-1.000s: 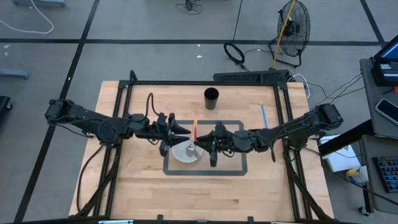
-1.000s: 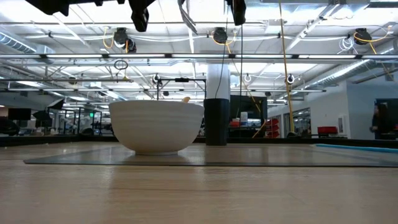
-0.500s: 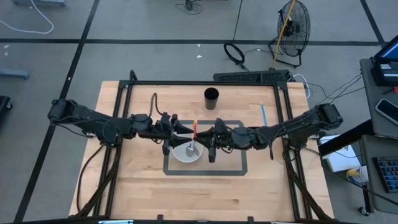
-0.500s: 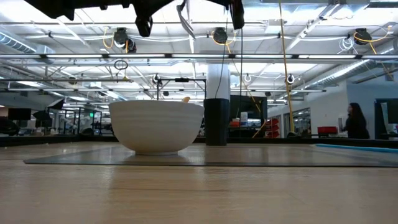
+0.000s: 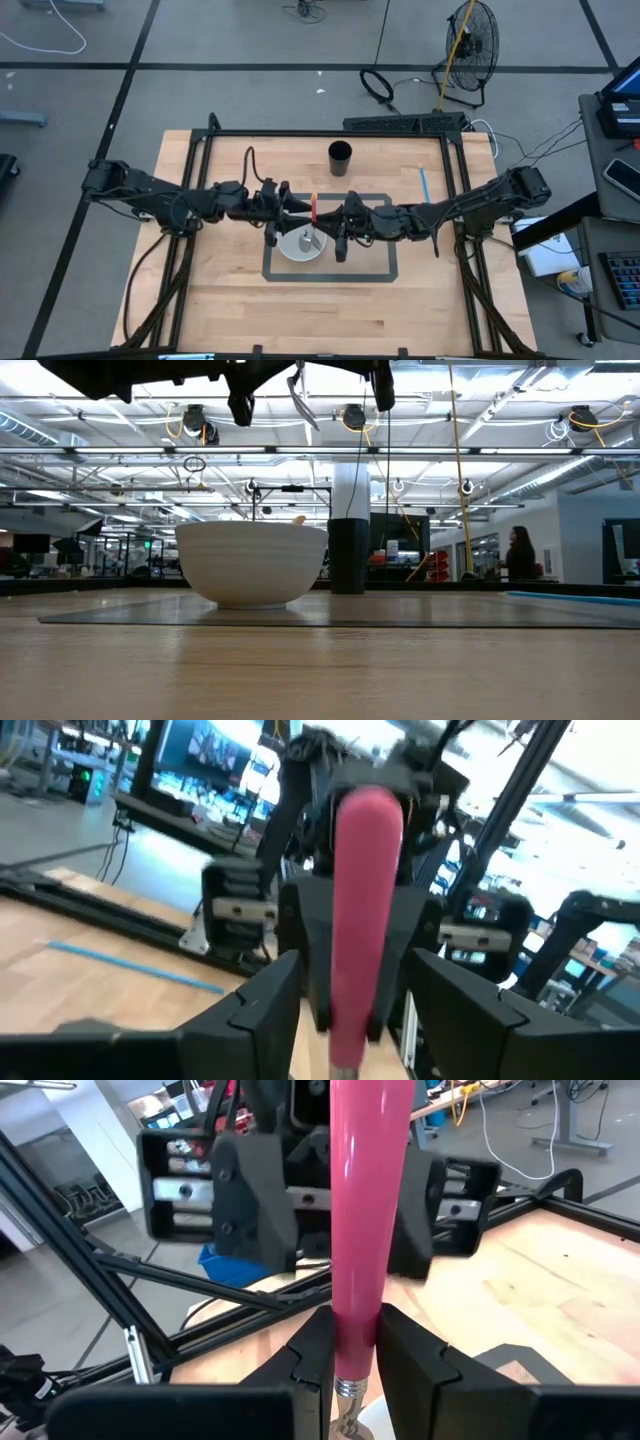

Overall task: Pick & Place Utensil
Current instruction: Put the pink fork into the white bowl on the light brown mat

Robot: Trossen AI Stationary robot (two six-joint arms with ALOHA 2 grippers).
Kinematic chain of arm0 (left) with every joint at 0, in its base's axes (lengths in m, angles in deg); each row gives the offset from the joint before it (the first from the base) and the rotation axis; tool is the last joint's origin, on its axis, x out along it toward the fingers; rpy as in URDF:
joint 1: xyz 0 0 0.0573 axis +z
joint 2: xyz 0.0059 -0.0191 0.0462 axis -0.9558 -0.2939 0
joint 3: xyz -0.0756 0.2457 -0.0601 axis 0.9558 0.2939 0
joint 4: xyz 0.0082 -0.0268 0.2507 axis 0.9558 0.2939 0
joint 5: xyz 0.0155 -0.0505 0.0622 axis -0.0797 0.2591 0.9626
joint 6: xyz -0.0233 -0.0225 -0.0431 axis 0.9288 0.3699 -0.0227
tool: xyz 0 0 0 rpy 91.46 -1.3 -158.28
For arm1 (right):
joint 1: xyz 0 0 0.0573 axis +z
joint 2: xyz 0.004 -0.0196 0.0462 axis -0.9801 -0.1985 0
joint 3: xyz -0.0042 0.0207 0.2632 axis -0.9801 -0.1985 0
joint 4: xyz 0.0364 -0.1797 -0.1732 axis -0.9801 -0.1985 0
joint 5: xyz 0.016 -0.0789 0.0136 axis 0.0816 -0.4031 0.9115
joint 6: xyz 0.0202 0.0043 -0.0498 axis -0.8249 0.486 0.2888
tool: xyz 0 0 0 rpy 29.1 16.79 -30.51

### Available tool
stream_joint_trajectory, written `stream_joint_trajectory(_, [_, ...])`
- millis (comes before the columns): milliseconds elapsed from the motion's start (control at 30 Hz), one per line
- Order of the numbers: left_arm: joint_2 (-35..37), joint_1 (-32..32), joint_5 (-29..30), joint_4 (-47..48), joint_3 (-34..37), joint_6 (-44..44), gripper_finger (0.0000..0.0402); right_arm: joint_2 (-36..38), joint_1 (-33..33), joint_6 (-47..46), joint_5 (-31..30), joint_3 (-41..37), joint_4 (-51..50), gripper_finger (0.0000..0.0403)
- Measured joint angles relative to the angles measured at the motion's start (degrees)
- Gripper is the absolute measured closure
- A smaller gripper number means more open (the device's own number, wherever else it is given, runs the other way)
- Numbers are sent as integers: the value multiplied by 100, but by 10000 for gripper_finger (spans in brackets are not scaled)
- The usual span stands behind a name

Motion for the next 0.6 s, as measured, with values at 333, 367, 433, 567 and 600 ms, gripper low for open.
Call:
stream_joint_trajectory(333, [2,143,-20,-61,0,19,253,0,0,7,-4,0,-74,351])
stream_joint_trajectory(367, [2,143,-34,-61,0,24,257,0,0,9,0,0,-77,351])
stream_joint_trajectory(433, [2,143,-112,-61,0,22,263,0,0,9,0,0,-77,351])
stream_joint_trajectory(567, [2,143,-127,-58,0,26,264,0,0,9,2,0,-80,351])
stream_joint_trajectory(600, [2,143,-127,-58,0,26,263,0,-2,9,0,0,-80,351])
